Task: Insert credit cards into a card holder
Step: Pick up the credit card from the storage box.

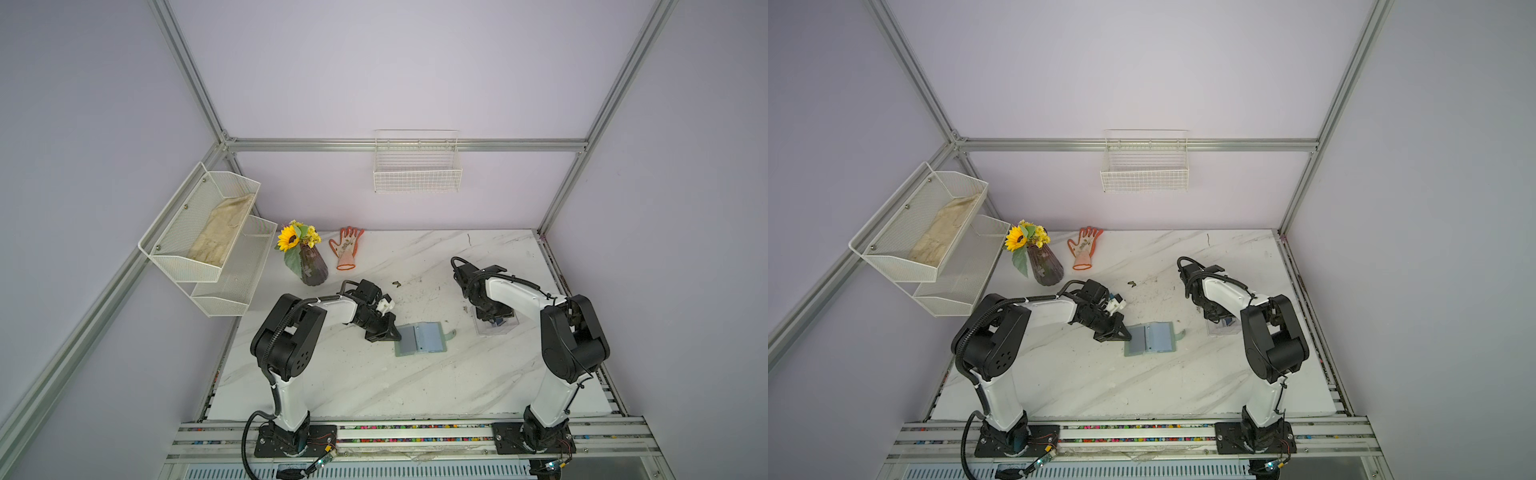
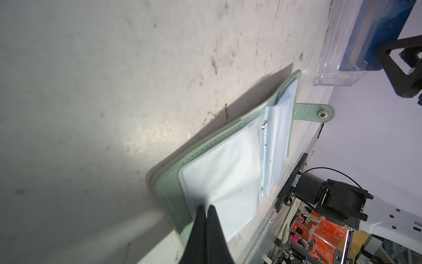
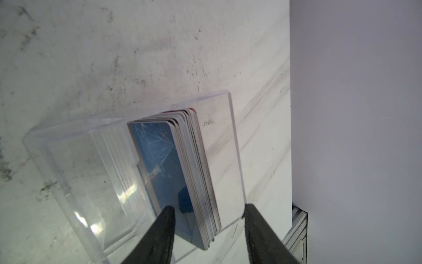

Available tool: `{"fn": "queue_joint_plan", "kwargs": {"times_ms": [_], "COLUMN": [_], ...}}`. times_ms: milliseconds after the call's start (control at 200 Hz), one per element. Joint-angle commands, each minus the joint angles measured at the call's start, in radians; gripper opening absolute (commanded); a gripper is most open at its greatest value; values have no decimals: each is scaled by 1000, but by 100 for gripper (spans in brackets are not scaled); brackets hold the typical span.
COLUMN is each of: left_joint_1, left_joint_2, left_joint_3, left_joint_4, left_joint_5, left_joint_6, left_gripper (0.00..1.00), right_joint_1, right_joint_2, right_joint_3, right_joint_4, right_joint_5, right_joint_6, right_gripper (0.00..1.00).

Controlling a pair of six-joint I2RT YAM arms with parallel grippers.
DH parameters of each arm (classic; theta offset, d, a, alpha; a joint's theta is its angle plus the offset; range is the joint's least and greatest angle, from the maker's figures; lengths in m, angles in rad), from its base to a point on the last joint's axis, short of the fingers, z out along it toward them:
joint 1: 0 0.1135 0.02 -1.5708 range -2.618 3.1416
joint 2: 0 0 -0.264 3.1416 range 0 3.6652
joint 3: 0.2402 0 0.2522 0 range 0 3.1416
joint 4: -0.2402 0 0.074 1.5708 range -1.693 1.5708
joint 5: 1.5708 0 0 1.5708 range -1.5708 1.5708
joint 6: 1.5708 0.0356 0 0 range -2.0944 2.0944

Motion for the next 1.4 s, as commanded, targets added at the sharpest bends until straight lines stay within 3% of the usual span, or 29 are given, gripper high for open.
{"fn": "queue_joint_plan", "kwargs": {"times_ms": [0, 600, 780, 910, 1050, 1320, 1395], "left_joint_1": [-6, -5, -5, -5, -5, -5, -5], "left_joint_2": [70, 74, 73, 70, 70, 70, 71], "left_joint_3": [-22, -17, -14, -14, -14, -14, -14], "left_joint_4": [-109, -109, -109, -111, -110, -111, -110], "left_joint_5": [-196, -195, -191, -191, -190, -186, -188], "left_joint_6": [19, 16, 15, 13, 10, 12, 12], "left_gripper": [0, 0, 0, 0, 0, 0, 0], "right_joint_1": [-11, -42, -58, -63, -63, -64, -64], "right_joint_2": [21, 89, 83, 77, 60, 47, 53], "right_joint_3": [1, 12, 2, 0, 0, 1, 5], "right_joint_4": [27, 100, 124, 128, 125, 106, 97], "right_joint_5": [1, -48, -91, -115, -121, -100, -87], "right_joint_6": [-14, -89, -121, -130, -130, -122, -113], "right_gripper": [53, 52, 40, 25, 18, 20, 16]}}
